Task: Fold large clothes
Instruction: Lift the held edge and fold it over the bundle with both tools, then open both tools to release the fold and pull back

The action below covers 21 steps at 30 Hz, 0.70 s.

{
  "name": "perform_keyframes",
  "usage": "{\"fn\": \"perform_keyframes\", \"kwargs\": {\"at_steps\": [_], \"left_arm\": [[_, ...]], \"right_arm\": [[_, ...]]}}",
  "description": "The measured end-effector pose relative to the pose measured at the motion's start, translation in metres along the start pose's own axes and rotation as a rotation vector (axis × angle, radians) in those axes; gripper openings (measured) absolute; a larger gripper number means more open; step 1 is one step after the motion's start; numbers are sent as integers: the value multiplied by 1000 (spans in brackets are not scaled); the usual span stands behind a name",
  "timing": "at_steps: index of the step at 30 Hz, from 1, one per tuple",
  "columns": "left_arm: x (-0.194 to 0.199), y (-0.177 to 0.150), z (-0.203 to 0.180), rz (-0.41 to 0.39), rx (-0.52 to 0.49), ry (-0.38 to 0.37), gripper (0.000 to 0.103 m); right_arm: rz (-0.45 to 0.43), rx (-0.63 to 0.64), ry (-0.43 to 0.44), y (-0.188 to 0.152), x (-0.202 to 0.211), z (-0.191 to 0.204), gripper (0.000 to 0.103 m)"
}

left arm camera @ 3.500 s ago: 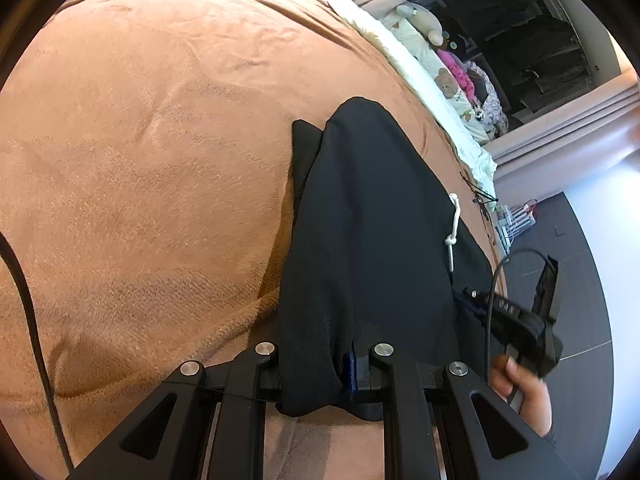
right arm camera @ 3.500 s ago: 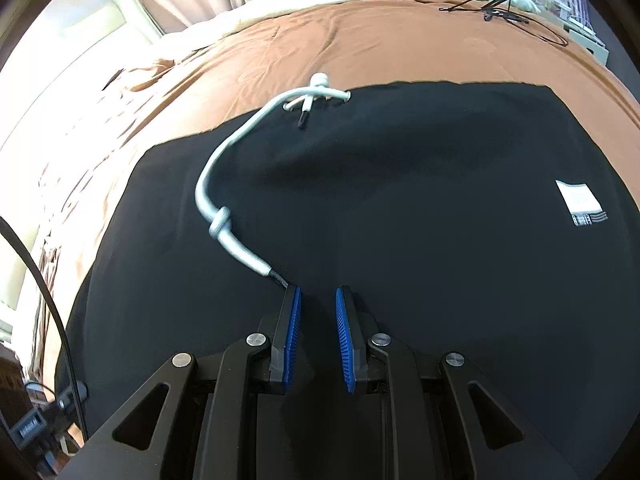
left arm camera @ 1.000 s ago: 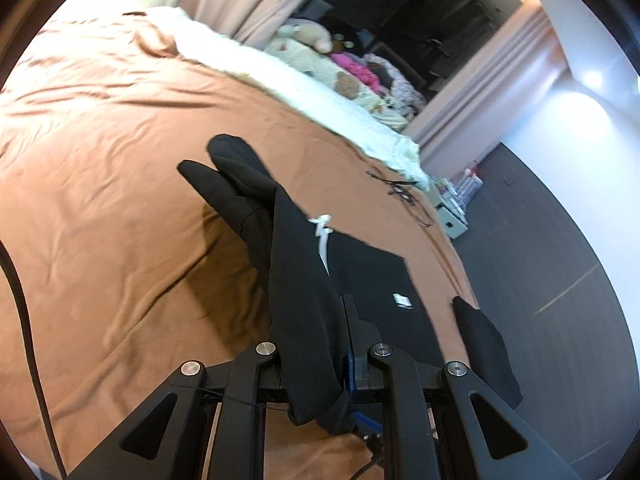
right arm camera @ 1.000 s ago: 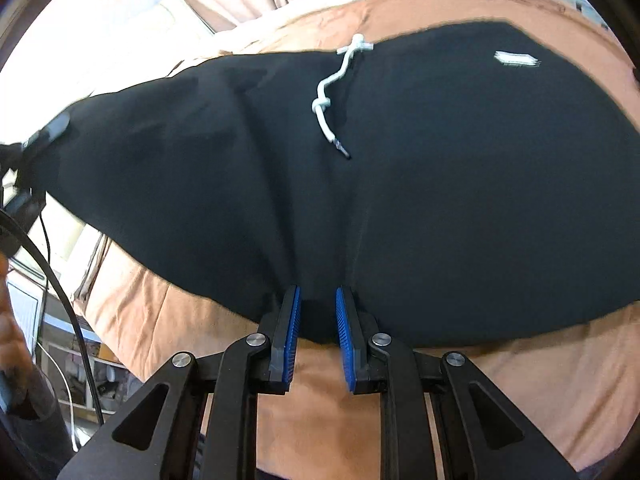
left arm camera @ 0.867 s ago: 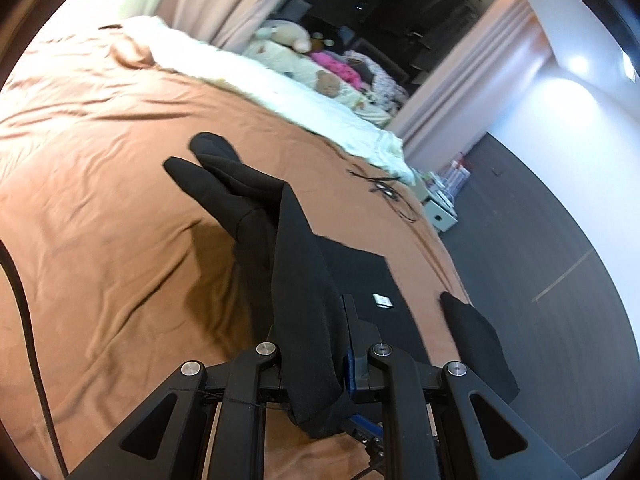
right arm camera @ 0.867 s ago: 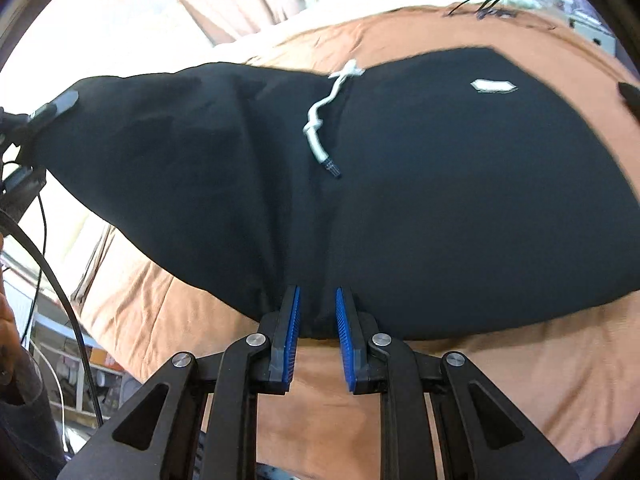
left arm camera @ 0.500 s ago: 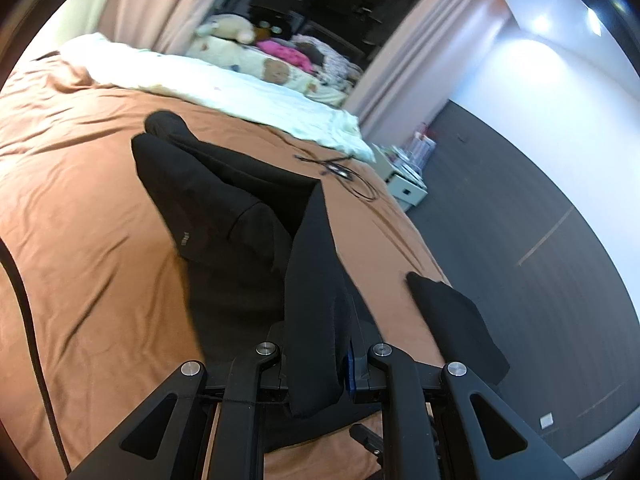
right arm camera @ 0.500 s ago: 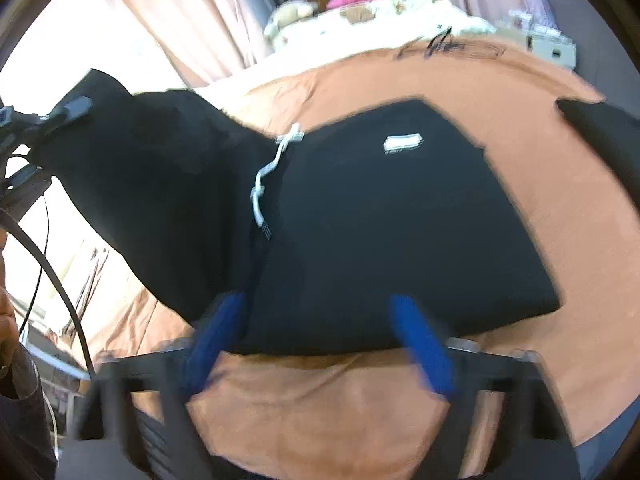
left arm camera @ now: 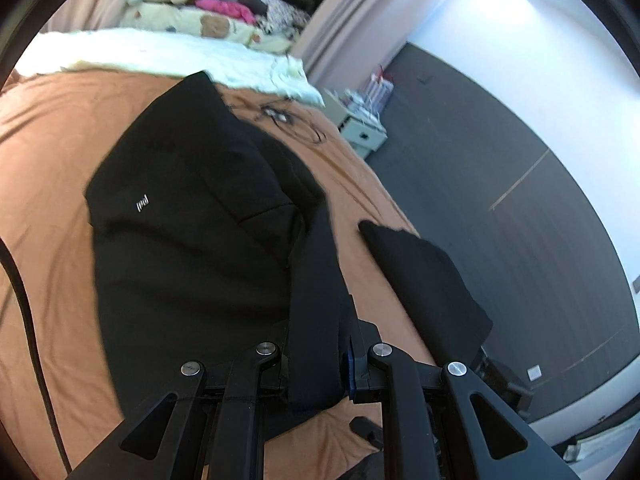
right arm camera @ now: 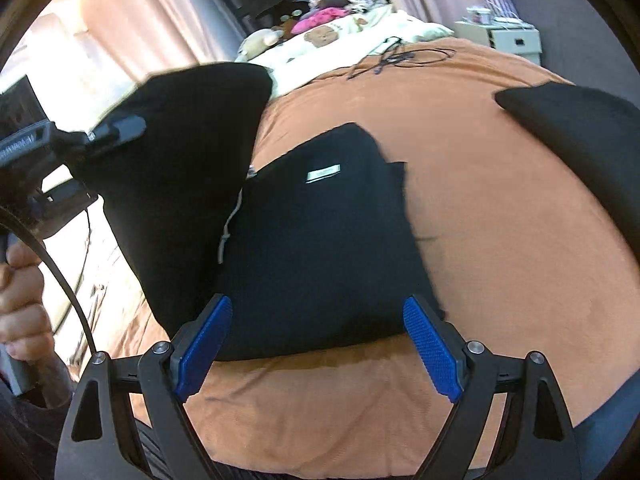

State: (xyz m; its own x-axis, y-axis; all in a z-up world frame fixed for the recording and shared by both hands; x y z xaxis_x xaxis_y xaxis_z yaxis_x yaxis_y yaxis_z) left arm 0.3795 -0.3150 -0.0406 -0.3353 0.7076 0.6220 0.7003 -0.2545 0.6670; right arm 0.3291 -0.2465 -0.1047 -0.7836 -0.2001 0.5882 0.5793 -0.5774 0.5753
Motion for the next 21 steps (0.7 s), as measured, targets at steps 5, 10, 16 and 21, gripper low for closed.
{"fn": "perform_keyframes", "kwargs": {"at_steps": [5, 10, 16, 21], "left_arm": [[-47, -20, -13, 93, -17, -16, 16], [-72, -32, -23, 164, -19, -37, 29], [-55, -25, -32, 131, -8, -111, 63], [-31, -39, 1, 120, 27, -13, 63]], "right_arm": [[-8, -69, -18, 1, 25, -25, 87], [-23, -120, -14, 8, 45, -37, 87], [-20, -131, 35, 12, 46, -31, 87], [7, -127, 104, 17, 27, -16, 87]]}}
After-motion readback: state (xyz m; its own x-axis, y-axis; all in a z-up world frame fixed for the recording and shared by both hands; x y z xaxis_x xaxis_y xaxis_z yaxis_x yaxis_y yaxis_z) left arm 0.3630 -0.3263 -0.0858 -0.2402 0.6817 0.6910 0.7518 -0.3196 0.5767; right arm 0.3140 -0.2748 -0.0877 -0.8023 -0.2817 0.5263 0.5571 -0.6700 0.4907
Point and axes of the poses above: each gripper's, at about its wrist camera, not at the fingertips, and x roughly against the way its jaws point, z to its left, y to its top, the point moved 9 cm from there along -x, roughly the way its jaws point, and after that the axes turned 12 degrees about -x, right-handed, at the moved point
